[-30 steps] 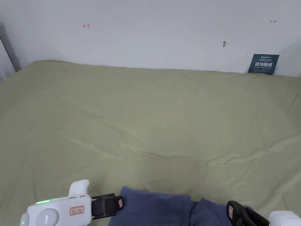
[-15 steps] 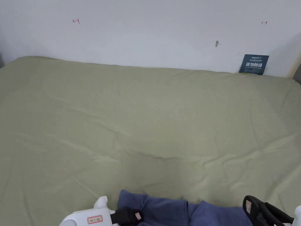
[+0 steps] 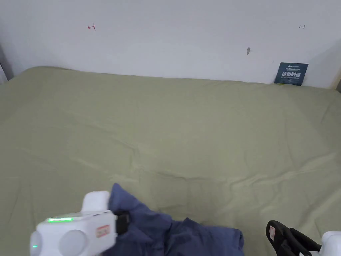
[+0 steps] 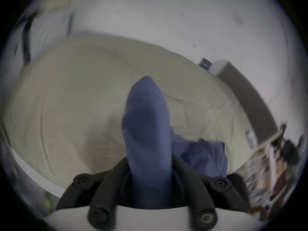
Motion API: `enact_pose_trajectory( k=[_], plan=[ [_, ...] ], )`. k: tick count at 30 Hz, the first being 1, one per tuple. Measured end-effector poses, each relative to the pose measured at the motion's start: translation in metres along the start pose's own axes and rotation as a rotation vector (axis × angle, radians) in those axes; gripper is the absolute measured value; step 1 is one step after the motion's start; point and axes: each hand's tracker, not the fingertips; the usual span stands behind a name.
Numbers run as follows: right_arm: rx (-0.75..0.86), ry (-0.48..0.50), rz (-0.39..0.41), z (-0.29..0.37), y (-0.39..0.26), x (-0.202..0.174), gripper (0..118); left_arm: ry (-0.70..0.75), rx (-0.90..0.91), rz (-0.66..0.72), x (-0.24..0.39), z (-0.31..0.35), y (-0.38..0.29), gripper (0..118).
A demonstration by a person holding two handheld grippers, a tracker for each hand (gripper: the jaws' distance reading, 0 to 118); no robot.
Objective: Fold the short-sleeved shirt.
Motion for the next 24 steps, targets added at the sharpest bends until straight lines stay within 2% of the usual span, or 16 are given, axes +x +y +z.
enact_pose_trajectory(
  k=[2, 5, 8, 11, 12, 13, 15, 16, 20, 22, 24],
  plan=[
    [0.008, 0.000, 0.001, 0.004, 0.000, 0.004, 1, 0.030, 0.017, -0.176, 0.072, -0.004, -0.009, 11],
    [0.029, -0.010, -0.004, 0.014, -0.001, 0.012, 1, 0.062, -0.048, -0.341, 0.158, -0.034, -0.037, 11],
    [0.049, -0.038, 0.005, 0.026, -0.003, 0.020, 1, 0.089, -0.130, -0.400, 0.210, -0.076, -0.065, 11],
    [0.052, -0.038, -0.014, 0.036, -0.005, 0.030, 1, 0.175, -0.173, -0.437, 0.221, -0.108, -0.083, 12],
    [0.050, -0.034, -0.018, 0.038, -0.006, 0.032, 1, 0.174, -0.180, -0.423, 0.218, -0.112, -0.084, 21],
    [0.046, -0.034, -0.019, 0.040, -0.006, 0.035, 1, 0.149, -0.177, -0.380, 0.211, -0.109, -0.080, 41],
    [0.041, -0.030, -0.013, 0.041, -0.008, 0.039, 1, 0.041, -0.191, -0.311, 0.205, -0.092, -0.069, 102],
    [0.035, -0.027, -0.012, 0.040, -0.008, 0.041, 1, -0.048, -0.191, -0.260, 0.202, -0.081, -0.063, 110],
    [0.018, -0.010, -0.041, 0.035, -0.012, 0.047, 1, -0.291, 0.025, -0.109, 0.170, -0.014, -0.045, 108],
    [0.015, -0.008, -0.049, 0.034, -0.014, 0.049, 1, -0.227, 0.034, -0.018, 0.149, -0.005, -0.041, 108],
    [0.000, -0.007, -0.058, 0.031, -0.016, 0.050, 1, -0.106, -0.030, 0.077, 0.125, -0.014, -0.041, 106]
  ],
)
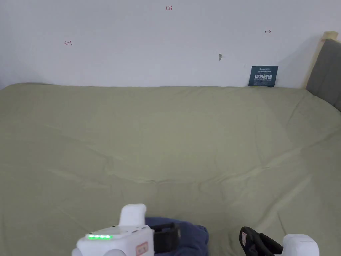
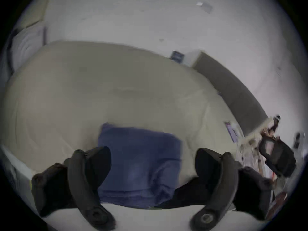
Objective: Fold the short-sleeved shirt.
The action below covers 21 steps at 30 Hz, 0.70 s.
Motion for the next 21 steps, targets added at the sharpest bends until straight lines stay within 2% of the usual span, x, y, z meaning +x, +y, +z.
enact_pose_trajectory(
  k=[1, 2, 3, 4, 8, 12, 13, 15, 18, 19, 20, 21],
  plan=[
    [-0.014, 0.003, -0.003, -0.003, -0.001, 0.000, 1, 0.018, -0.036, 0.047, -0.009, -0.014, -0.001, 95],
    [-0.026, -0.001, -0.004, -0.005, -0.002, 0.000, 1, -0.018, -0.054, 0.081, -0.014, -0.020, -0.003, 70],
    [-0.037, -0.004, -0.004, -0.006, -0.002, 0.000, 1, -0.067, -0.066, 0.096, -0.013, -0.026, -0.007, 21],
    [-0.046, -0.003, -0.005, -0.008, -0.003, 0.000, 1, -0.115, -0.072, 0.072, -0.006, -0.032, -0.014, 6],
    [-0.095, 0.006, -0.004, -0.018, -0.007, -0.002, 1, -0.193, -0.228, -0.028, 0.040, -0.076, -0.049, 6],
    [-0.150, 0.008, -0.007, -0.028, -0.013, -0.004, 1, -0.185, -0.294, -0.007, 0.061, -0.124, -0.078, 5],
    [-0.156, 0.009, -0.015, -0.031, -0.015, -0.005, 1, -0.223, -0.302, 0.030, 0.059, -0.128, -0.079, 5],
    [-0.188, 0.031, -0.045, -0.046, -0.017, -0.009, 1, -0.214, -0.293, 0.025, 0.061, -0.108, -0.069, 5],
    [-0.255, 0.071, -0.101, -0.088, -0.027, -0.014, 1, -0.253, -0.169, -0.048, 0.043, -0.061, -0.047, 6],
    [-0.294, 0.086, -0.137, -0.107, -0.034, -0.014, 1, -0.231, -0.138, -0.018, 0.027, -0.046, -0.039, 7],
    [-0.325, 0.093, -0.161, -0.121, -0.039, -0.014, 1, -0.215, -0.115, 0.019, 0.011, -0.034, -0.032, 16],
    [-0.365, 0.114, -0.176, -0.136, -0.047, -0.013, 1, -0.205, -0.093, 0.047, -0.008, -0.025, -0.026, 51]
  ],
)
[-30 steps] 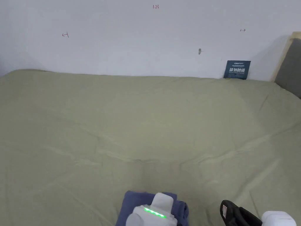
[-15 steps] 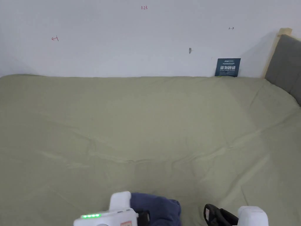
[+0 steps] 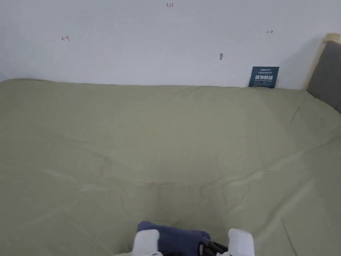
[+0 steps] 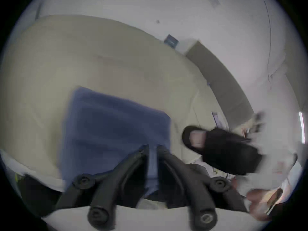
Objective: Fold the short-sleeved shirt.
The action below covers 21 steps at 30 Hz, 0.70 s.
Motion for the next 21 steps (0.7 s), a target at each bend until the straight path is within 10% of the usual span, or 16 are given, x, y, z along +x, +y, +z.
enact_pose_trajectory(
  k=[2, 3, 11, 17, 19, 21],
  plan=[
    [-0.051, 0.006, -0.017, -0.030, -0.005, 0.011, 1, 0.009, 0.039, 0.051, -0.035, 0.023, 0.009, 113],
    [-0.090, -0.011, -0.027, -0.039, -0.007, 0.017, 1, 0.020, 0.036, 0.053, -0.049, 0.029, 0.011, 118],
    [-0.059, -0.079, -0.076, -0.044, -0.007, 0.040, 1, -0.333, -0.197, 0.529, -0.143, -0.045, -0.001, 118],
    [-0.037, -0.042, -0.071, -0.042, -0.007, 0.039, 1, -0.275, -0.128, 0.322, -0.107, -0.066, 0.014, 118],
    [-0.032, -0.055, -0.051, -0.041, -0.008, 0.035, 1, -0.193, -0.119, 0.212, -0.089, -0.064, 0.017, 107],
    [-0.026, -0.065, -0.043, -0.040, -0.009, 0.033, 1, -0.129, -0.090, 0.195, -0.078, -0.053, 0.014, 71]
  ],
)
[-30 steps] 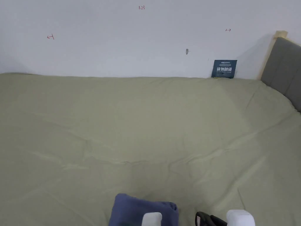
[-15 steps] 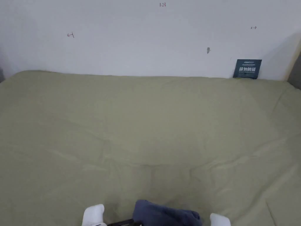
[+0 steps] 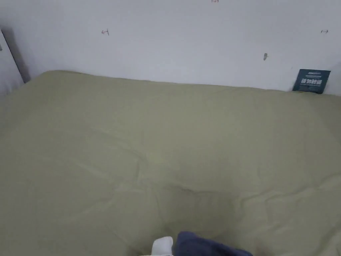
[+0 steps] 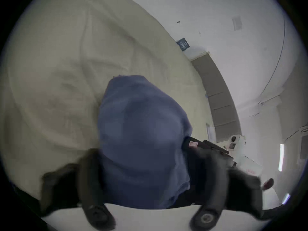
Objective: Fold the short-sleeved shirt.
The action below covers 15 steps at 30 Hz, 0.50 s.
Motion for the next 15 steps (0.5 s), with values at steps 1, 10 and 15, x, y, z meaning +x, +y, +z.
enact_pose_trajectory(
  k=[1, 10, 15],
  plan=[
    [0.001, -0.006, -0.002, 0.000, 0.000, 0.000, 1, -0.007, 0.014, 0.027, -0.002, 0.001, -0.003, 58],
    [0.052, 0.022, 0.041, 0.019, -0.004, -0.011, 1, -0.078, 0.016, 0.161, -0.030, 0.015, -0.004, 26],
    [0.094, 0.026, 0.067, 0.039, 0.005, -0.027, 1, 0.000, 0.066, 0.081, -0.078, 0.084, 0.040, 26]
  ],
)
